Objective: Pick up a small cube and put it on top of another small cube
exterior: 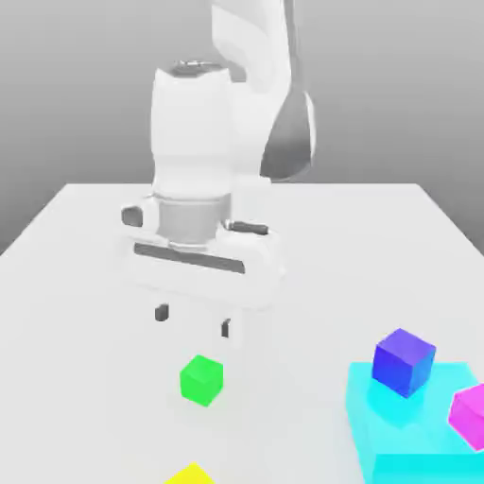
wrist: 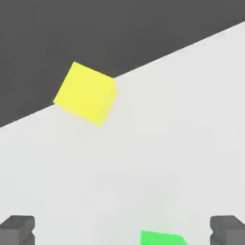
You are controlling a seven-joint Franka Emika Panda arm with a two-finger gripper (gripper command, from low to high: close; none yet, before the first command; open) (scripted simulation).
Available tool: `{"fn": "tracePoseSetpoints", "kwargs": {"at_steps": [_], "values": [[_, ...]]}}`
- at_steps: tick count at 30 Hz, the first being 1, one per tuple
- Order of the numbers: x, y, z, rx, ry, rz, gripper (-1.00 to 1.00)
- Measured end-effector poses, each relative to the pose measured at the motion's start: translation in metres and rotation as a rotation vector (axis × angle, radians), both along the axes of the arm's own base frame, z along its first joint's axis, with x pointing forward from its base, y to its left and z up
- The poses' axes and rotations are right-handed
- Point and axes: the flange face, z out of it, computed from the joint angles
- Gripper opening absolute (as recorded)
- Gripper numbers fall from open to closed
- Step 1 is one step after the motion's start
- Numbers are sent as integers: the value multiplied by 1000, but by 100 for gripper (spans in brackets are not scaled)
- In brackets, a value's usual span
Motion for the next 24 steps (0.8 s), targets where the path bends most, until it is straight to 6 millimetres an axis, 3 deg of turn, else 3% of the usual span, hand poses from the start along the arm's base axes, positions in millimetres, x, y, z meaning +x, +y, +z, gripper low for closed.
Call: {"fn": "tracePoseSetpoints", "kwargs": {"at_steps": [2,8,9,16,24], "values": [[-12,0,-26,6,33,-19,0],[-16,0,-80,8,45,-26,0],[-17,1,-86,8,45,-26,-100],[-17,1,-86,8,44,-26,-100],[-13,6,-25,8,44,4,-100]]}}
